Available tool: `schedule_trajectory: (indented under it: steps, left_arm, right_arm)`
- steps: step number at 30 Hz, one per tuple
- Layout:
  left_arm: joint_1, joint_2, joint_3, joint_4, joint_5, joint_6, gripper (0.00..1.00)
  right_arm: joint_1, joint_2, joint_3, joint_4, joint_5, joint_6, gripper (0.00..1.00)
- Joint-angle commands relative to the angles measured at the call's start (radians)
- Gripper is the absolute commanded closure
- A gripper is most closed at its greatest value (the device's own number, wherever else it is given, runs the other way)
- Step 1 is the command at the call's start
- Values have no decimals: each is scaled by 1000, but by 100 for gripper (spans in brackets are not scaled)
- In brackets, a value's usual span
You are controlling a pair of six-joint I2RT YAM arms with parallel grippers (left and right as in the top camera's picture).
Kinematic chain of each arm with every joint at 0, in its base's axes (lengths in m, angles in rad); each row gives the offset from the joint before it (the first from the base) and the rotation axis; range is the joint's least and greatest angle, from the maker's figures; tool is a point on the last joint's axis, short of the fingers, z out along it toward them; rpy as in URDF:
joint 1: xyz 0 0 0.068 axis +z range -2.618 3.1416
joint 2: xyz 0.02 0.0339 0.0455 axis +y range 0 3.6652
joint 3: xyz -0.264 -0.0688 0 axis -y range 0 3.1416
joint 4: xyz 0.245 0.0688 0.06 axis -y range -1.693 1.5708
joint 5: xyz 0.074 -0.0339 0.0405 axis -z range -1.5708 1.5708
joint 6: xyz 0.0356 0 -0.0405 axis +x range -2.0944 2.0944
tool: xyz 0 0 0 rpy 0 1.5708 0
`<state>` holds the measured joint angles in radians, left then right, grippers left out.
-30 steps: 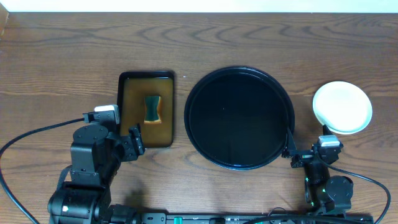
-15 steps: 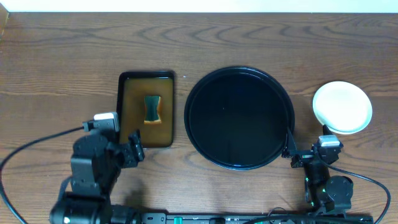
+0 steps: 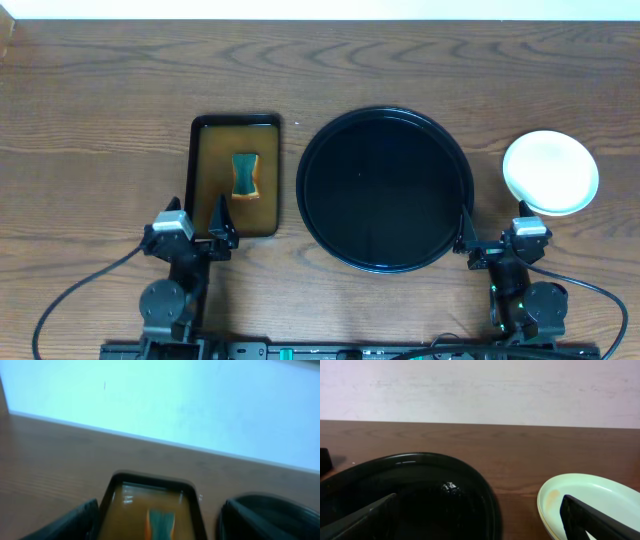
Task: Clean dirty plates on tray and stack at the side
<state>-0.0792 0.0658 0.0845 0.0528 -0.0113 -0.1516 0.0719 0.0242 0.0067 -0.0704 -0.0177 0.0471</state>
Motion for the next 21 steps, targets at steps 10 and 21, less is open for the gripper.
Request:
schedule_trajectory:
  steps: [10,21]
  left_arm:
    - [6,-63,-80,-118,-76,20,21]
    - [6,-61,-80,-119,-76,20,21]
  right_arm:
    - [3,0,-1,-4,6,0,1]
    - [3,0,-1,-4,6,0,1]
